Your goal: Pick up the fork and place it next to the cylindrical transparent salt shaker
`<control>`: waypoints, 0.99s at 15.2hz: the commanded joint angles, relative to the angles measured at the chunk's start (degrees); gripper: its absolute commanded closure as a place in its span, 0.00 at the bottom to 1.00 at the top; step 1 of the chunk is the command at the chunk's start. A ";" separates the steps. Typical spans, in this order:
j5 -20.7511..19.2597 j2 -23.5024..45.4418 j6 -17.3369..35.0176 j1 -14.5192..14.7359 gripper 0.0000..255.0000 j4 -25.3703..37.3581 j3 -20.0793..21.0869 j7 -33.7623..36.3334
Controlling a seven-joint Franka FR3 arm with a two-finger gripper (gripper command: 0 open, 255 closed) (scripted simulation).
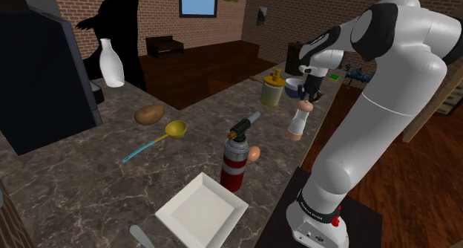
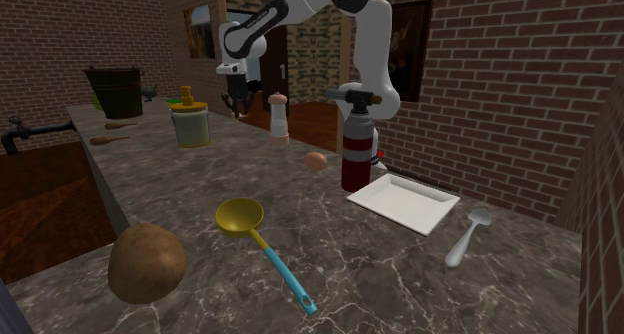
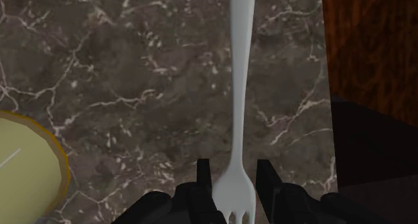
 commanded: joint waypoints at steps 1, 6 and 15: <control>0.98 1.10 1.55 0.03 1.00 -0.84 -0.26 -0.75; 4.07 4.33 5.34 -0.07 1.00 -2.74 -0.66 -3.08; 7.50 7.60 8.56 -0.51 1.00 -4.12 -0.48 -5.60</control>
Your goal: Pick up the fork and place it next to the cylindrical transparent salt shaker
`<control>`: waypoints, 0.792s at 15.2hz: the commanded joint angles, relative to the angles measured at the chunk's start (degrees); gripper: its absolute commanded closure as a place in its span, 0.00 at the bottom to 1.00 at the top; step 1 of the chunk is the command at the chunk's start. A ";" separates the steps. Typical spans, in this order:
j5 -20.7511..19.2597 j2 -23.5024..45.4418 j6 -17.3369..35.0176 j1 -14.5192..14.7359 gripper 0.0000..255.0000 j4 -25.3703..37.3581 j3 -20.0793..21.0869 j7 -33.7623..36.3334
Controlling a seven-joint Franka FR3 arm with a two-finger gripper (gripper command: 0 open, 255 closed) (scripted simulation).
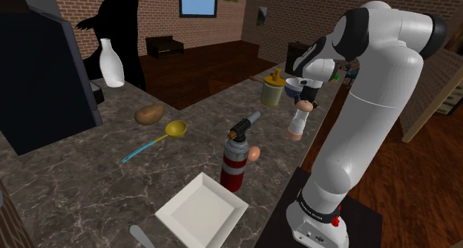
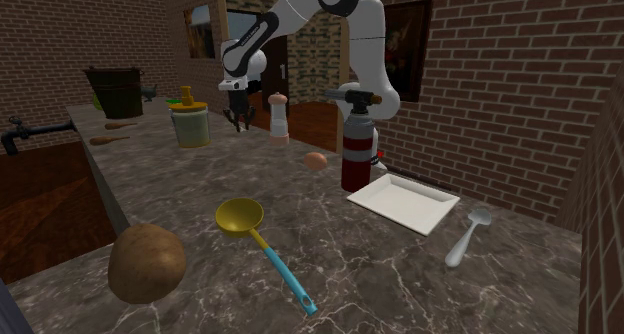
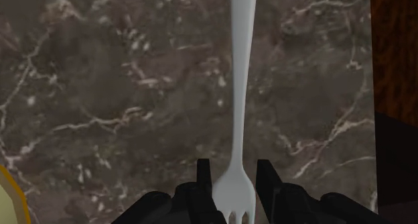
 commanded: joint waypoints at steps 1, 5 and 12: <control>0.05 0.04 0.03 -0.01 1.00 0.00 0.00 -0.04; 0.03 0.03 0.02 -0.01 0.00 0.00 0.00 -0.03; -4.91 -4.78 -5.54 0.76 0.00 2.86 -0.35 3.58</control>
